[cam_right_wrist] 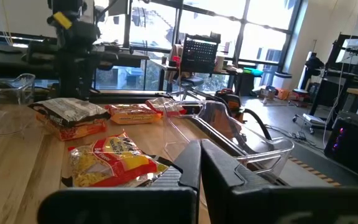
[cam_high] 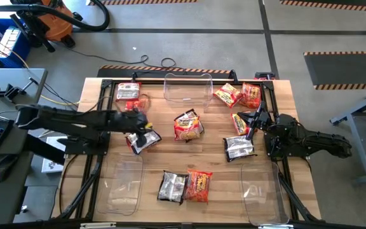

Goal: Sort Maruchan noodles
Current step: Put the left black noodle pack into the top transparent bin

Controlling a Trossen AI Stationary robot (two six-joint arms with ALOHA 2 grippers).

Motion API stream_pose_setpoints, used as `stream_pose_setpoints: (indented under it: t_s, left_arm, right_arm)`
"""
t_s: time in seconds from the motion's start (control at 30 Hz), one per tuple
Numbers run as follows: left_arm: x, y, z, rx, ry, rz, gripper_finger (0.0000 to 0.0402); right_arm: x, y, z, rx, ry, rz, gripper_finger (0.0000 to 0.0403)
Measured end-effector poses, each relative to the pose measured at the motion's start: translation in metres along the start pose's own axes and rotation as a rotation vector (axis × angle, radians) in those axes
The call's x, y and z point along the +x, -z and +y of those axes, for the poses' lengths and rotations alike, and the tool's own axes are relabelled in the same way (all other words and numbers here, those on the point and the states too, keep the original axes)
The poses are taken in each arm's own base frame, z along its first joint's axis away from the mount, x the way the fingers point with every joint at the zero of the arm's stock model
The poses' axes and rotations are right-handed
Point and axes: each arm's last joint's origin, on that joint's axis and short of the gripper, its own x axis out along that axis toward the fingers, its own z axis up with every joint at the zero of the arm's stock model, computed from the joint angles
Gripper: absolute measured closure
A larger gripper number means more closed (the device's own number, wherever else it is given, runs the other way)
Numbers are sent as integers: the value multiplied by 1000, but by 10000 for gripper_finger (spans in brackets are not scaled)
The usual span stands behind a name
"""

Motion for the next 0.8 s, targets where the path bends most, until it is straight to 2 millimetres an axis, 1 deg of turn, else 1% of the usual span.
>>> stream_pose_setpoints:
  t_s: [0.13,0.23,0.37,0.57,0.8]
  left_arm:
    - [10,-14,-12,7,-28,169,268]
    - [16,-25,-23,17,-43,262,239]
    - [24,-33,-37,37,-67,378,211]
    - [37,-35,-58,86,-111,547,196]
    - [54,-33,-80,144,-168,656,194]
  right_arm:
    - [0,0,0,0,0,0,403]
    - [0,0,0,0,0,-1,403]
    - [0,0,0,0,0,0,403]
    - [0,0,0,0,0,0,403]
    - [0,0,0,0,0,0,403]
